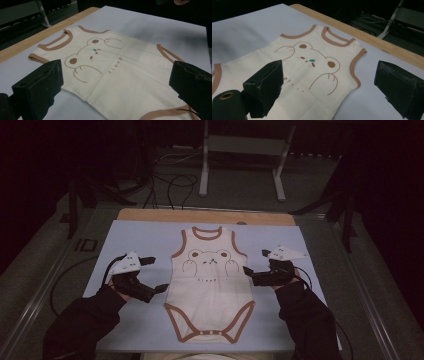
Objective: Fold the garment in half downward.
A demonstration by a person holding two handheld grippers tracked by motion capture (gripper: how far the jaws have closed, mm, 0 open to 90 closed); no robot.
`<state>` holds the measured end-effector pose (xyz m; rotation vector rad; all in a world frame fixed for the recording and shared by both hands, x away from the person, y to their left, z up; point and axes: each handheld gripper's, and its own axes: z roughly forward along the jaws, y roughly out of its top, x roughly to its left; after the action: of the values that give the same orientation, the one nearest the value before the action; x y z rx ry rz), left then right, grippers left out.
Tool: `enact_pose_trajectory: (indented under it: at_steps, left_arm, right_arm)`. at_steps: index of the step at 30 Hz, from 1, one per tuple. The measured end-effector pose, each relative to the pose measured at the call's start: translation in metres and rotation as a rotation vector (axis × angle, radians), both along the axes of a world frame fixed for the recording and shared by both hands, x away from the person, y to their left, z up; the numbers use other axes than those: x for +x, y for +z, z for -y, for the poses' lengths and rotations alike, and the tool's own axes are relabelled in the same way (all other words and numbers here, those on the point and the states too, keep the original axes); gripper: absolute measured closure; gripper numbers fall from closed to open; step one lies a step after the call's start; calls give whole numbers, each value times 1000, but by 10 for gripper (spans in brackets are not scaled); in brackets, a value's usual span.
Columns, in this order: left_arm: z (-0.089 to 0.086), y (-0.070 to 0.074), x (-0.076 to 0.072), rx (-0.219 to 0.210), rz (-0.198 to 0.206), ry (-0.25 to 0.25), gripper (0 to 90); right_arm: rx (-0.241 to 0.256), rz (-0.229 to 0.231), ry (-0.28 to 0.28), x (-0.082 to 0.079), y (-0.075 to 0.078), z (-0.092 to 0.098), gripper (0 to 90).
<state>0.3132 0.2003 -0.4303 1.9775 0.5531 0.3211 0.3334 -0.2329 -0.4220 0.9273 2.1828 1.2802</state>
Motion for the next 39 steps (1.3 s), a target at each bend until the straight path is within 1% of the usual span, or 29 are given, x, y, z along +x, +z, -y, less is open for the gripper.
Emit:
enact_pose_trajectory:
  at_steps: [2, 5, 6, 9, 10, 12, 14, 19, 21, 24, 26, 27, 28, 29, 31, 32, 37, 39]
  left_arm:
    - [2, -3, 4, 3, -4, 0, 1]
    - [5, -9, 10, 14, -23, 2, 1]
    - [6, -11, 12, 25, -28, 6, 1]
    - [7, -17, 17, 34, -42, 19, 1]
    - [8, -19, 19, 33, -49, 23, 1]
    - [9, -23, 22, 35, -67, 32, 1]
    - [10, -27, 26, 34, -106, 38, 1]
    - [15, -35, 32, 65, -146, 57, 1]
    - [18, -39, 34, 88, -150, 79, 1]
    - [23, -45, 38, 111, -173, 84, 1]
    - [24, -49, 40, 116, -181, 81, 1]
    - [24, -49, 40, 116, -181, 81, 2]
    - [25, -54, 43, 129, -199, 90, 2]
    - [26, -56, 44, 131, -206, 97, 2]
    - [26, -60, 46, 144, -216, 97, 2]
    - [27, -62, 48, 151, -224, 106, 2]
    - [29, -70, 54, 155, -251, 130, 12]
    - [30, -73, 57, 162, -261, 134, 15]
  right_arm:
    - [0, -8, -1, 3, -5, -2, 87]
    - [-4, -24, -6, 8, -12, -4, 87]
    - [-3, -29, -4, 9, -14, -4, 87]
    - [-9, -38, -8, 14, -20, -5, 87]
    - [-10, -46, -16, 15, -21, -6, 87]
    - [-13, -54, -14, 17, -25, -5, 88]
    - [-11, -66, -19, 19, -29, -6, 88]
    - [-22, -88, -27, 23, -39, -6, 88]
    - [-23, -98, -21, 25, -43, -6, 87]
    - [-23, -117, -24, 27, -50, -5, 88]
    - [-34, -131, -23, 28, -55, -5, 88]
    - [-34, -131, -23, 28, -55, -5, 88]
    - [-32, -135, -26, 28, -57, -5, 90]
    - [-40, -149, -23, 29, -63, -5, 92]
    - [-37, -159, -24, 31, -67, -5, 125]
    - [-35, -167, -25, 31, -70, -5, 126]
    - [-48, -193, -29, 36, -79, -4, 148]
    - [-56, -198, -41, 39, -82, -3, 155]
